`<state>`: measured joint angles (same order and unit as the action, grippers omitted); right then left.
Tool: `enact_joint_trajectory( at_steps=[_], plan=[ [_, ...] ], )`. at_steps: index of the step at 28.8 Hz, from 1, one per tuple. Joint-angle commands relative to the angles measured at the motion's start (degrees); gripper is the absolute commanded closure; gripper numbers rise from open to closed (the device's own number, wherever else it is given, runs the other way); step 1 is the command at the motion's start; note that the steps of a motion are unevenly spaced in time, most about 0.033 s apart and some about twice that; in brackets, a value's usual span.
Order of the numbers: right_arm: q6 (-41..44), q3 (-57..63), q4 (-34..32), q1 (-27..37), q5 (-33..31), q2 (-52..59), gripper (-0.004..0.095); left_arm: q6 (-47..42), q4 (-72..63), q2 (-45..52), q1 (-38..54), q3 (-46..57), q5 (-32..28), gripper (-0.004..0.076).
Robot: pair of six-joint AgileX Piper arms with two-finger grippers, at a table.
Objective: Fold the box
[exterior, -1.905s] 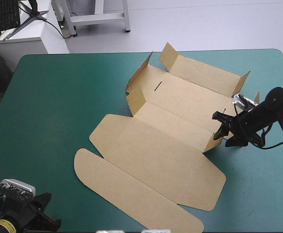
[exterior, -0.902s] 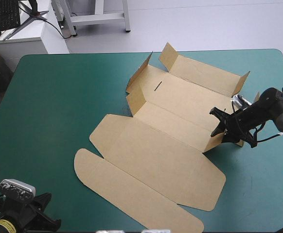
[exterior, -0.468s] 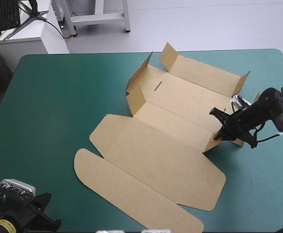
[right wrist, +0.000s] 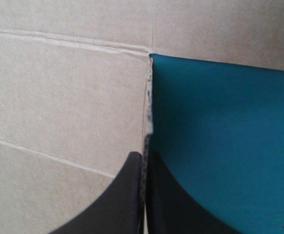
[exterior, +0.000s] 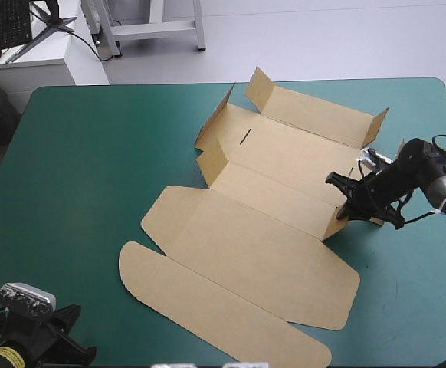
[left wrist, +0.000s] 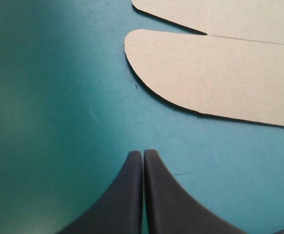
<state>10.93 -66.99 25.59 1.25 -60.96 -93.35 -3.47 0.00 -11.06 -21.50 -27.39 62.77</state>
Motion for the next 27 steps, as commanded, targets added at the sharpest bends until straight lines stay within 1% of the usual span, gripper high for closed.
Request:
enact_joint_trajectory(
  at_steps=[1, 6, 8, 13, 16, 18, 20, 23, 26, 27],
  plan=[
    [-1.4, -2.9, -2.0, -1.1, 2.6, 2.1, 0.0922, 0.1, 0.0, -0.8, -0.1, -1.4, -3.6, 0.0734],
    [-1.7, -7.6, -10.2, -3.1, 2.1, 1.7, 0.0920, 0.1, 0.0, -0.8, -0.1, -1.4, -3.6, 0.0734],
    [-1.9, -11.3, -13.5, -3.6, -0.4, -0.1, 0.0920, 0.1, 0.0, -0.8, -0.1, -1.4, -3.6, 0.0734],
    [-5.9, -21.9, -23.0, -6.5, -8.8, -7.2, 0.0920, -0.2, 0.0, -0.8, -0.1, -1.4, -3.6, 0.0734],
    [-9.7, -29.8, -27.1, -9.1, -10.9, -11.7, 0.0921, -0.2, 0.0, -0.8, -0.1, -1.4, -3.6, 0.0734],
    [-12.7, -34.5, -27.6, -10.7, -10.9, -14.3, 0.0921, -0.2, 0.0, -0.8, -0.1, -1.4, -3.6, 0.0734],
    [-17.7, -39.6, -28.3, -12.5, -10.9, -17.1, 0.0921, -0.2, 0.0, -0.8, -0.1, -1.4, -3.6, 0.0734],
    [-21.5, -45.3, -31.6, -15.8, -10.9, -20.9, 0.0921, -0.2, 0.0, -0.8, -0.1, -1.4, -3.6, 0.0734],
    [-24.7, -48.8, -29.9, -18.3, -8.8, -23.4, 0.0921, -0.2, 0.0, -0.8, -0.1, -1.4, -3.6, 0.0734],
    [-28.5, -49.7, -28.0, -19.2, -8.1, -24.5, 0.0921, -0.2, 0.0, -0.8, -0.1, -1.4, -3.6, 0.0734]
  ],
)
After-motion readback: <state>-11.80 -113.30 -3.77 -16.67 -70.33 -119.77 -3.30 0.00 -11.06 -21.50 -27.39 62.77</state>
